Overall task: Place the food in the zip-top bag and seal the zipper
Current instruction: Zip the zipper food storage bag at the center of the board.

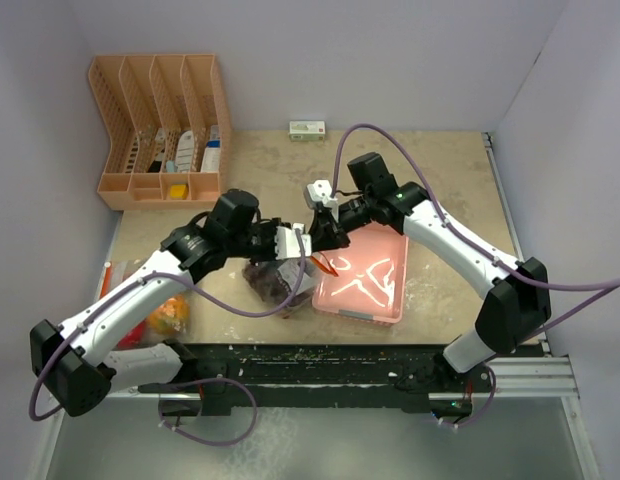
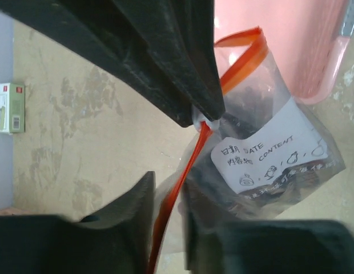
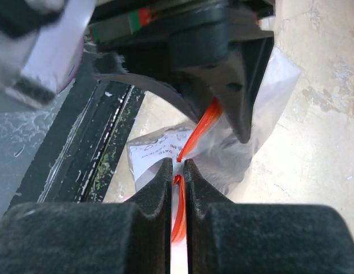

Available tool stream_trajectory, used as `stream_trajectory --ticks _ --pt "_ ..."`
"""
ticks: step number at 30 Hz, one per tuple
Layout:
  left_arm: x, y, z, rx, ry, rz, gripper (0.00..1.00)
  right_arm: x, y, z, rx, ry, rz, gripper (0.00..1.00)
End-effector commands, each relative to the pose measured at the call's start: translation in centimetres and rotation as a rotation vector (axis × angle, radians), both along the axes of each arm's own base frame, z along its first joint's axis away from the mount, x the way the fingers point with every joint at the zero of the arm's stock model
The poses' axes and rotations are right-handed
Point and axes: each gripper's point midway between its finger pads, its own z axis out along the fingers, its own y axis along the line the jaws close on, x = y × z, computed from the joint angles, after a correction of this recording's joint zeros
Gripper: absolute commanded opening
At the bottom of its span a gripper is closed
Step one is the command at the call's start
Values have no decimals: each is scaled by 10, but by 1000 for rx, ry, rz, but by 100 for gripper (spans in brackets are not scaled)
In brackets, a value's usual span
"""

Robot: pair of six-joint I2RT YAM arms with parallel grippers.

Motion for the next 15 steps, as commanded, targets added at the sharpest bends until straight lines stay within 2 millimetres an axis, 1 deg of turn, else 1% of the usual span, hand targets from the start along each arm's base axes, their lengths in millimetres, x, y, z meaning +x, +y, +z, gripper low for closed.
stream_trajectory --ticks 1,2,3,5,9,11,15 --pt "2 -10 17 -46 23 -26 10 -13 0 34 83 -38 64 3" --pt "2 -10 17 -49 34 -17 0 -14 -1 33 80 -29 65 3" --pt "3 -9 20 -57 35 -5 0 -16 -1 32 78 -21 67 3" --pt "6 -6 28 -82 27 31 0 -10 0 29 67 -26 43 3" --pt "-2 3 57 -174 -29 66 0 9 4 19 39 -20 -61 3" --pt "-4 9 59 -187 -44 94 0 15 4 14 24 -25 -89 2" --pt "-1 22 51 -165 -47 167 0 25 1 5 -9 -31 -134 2"
